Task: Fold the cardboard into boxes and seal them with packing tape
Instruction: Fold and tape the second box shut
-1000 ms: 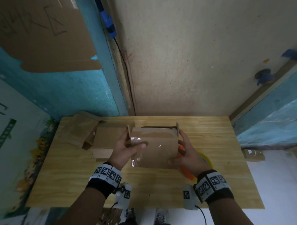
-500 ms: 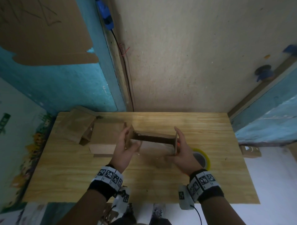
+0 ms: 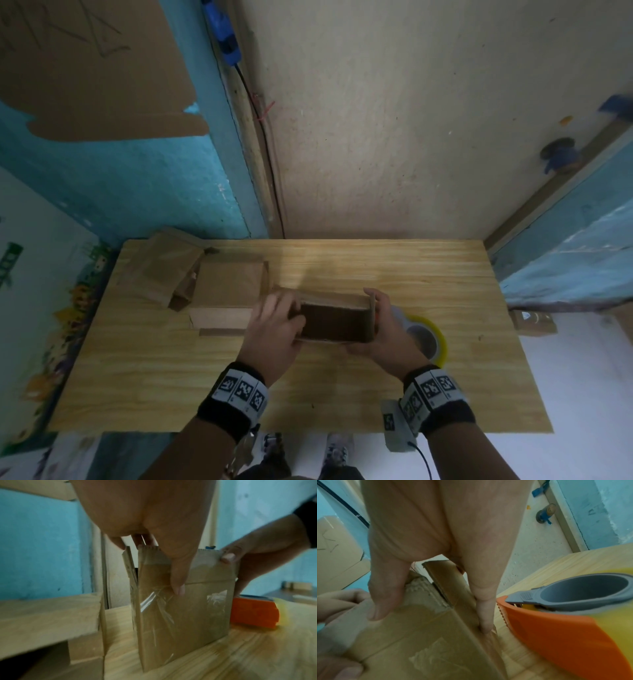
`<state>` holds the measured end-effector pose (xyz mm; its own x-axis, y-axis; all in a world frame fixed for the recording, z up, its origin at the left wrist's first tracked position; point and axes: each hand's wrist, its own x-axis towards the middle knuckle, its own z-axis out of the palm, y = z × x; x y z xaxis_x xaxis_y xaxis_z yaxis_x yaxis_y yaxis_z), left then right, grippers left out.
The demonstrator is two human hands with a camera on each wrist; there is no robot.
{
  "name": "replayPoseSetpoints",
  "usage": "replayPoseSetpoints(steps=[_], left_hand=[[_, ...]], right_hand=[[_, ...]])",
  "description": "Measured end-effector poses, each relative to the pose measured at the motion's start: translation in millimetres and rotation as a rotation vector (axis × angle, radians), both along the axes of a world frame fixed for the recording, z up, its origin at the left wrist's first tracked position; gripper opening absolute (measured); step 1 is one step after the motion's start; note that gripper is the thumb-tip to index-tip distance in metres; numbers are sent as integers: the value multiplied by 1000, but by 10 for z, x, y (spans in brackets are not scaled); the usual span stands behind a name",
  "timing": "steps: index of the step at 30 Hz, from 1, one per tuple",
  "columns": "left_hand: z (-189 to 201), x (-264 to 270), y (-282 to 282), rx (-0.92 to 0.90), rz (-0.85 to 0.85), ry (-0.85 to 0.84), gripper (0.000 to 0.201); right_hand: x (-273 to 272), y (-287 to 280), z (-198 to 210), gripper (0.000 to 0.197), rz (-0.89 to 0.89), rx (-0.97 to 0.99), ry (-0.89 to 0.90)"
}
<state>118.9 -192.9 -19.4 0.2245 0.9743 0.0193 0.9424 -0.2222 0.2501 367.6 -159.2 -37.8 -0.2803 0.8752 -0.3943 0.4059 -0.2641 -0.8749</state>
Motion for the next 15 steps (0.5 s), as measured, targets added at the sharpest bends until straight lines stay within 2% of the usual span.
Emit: replayPoseSetpoints(steps=[3,7,11,13,15], left_hand=[[-21,22,53,-55,-82,71,22],[-14,18,115,-203,-76,-72,20],[67,45,214,-269,-93,-134,19],[79,29,272,-312,-119,-130,16],[71,1,301,-354,-172,-111,10]], right_hand=[[-30,2,18,115,6,-15,-15],[-103,-23,56,128,80,-14,-84],[-173,-40,14,136,139,21,-178],[-192,-1,-8,139,131,-5,-140],[-227,56,10,139,43,-113,-16]])
